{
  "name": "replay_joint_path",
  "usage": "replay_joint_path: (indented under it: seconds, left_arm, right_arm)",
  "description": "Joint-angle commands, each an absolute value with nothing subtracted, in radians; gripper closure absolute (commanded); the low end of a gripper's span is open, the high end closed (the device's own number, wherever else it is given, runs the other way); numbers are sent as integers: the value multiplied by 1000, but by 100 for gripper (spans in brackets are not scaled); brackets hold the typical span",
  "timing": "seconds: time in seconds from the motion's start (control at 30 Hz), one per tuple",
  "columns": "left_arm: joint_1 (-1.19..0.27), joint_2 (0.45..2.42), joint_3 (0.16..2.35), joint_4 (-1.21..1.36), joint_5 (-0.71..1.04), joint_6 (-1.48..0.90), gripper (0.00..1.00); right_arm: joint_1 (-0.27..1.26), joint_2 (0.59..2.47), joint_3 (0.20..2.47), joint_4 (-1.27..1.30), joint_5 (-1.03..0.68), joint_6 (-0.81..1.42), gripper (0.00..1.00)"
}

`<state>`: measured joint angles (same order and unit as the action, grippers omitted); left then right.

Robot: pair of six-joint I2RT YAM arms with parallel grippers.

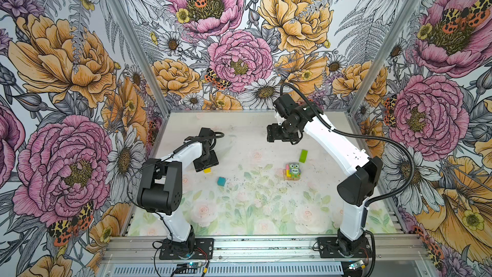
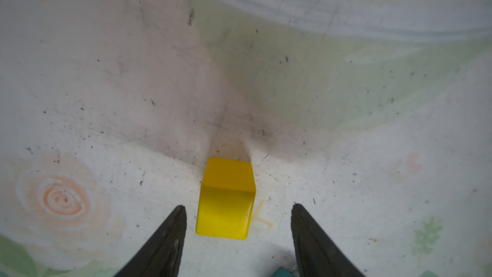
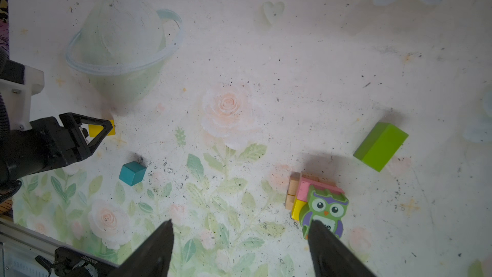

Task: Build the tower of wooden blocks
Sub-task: 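Close the left gripper on the yellow cube while the right arm draws back, then carry the yellow cube to the stack with the left gripper while the right arm withdraws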

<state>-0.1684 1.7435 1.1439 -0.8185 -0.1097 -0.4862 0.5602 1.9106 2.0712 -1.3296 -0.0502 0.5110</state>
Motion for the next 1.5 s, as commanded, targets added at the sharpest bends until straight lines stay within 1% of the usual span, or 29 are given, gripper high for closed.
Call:
replay_joint_path:
  seconds: [0.0, 0.07, 0.23, 0.27, 0.37, 0.5, 0.57, 0.8, 1.03, 1.2, 1.33, 1.47]
  left_arm:
    - [-173, 1764, 1181, -797, -146, -467, 38]
    - [-173, 1774, 1186, -798, -146, -466, 39]
    - [-174, 1794, 1200, -799, -144, -463, 46]
    - [-175, 1800, 1203, -798, -144, -463, 49]
    - [-174, 1811, 1211, -801, -139, -459, 56]
    - [-179, 1811, 1211, -801, -135, -457, 58]
    - [-182, 1848, 1211, -801, -134, -457, 62]
    - [-195, 1852, 1209, -801, -135, -463, 72]
    - [-205, 1836, 1222, -811, -134, -462, 77]
    - [-223, 1833, 1256, -842, -145, -455, 79]
    - [-248, 1836, 1303, -880, -148, -457, 82]
    - [-302, 1839, 1390, -945, -161, -469, 82]
  right_arm:
    - [545, 1855, 2049, -1318, -53, 492, 19]
    - [536, 1846, 2038, -1319, -51, 489, 19]
    - [519, 1833, 2021, -1317, -55, 483, 18]
    - [517, 1832, 2022, -1317, -55, 482, 18]
    - [514, 1833, 2018, -1316, -58, 479, 18]
    - [505, 1833, 2010, -1316, -64, 479, 19]
    - [502, 1834, 2010, -1315, -69, 479, 18]
    - [491, 1828, 2010, -1317, -85, 477, 18]
    - [489, 1811, 1989, -1314, -84, 480, 18]
    - [486, 1764, 1914, -1282, -79, 492, 18]
    - [471, 1720, 1851, -1253, -84, 506, 18]
    - [439, 1668, 1779, -1231, -90, 508, 18]
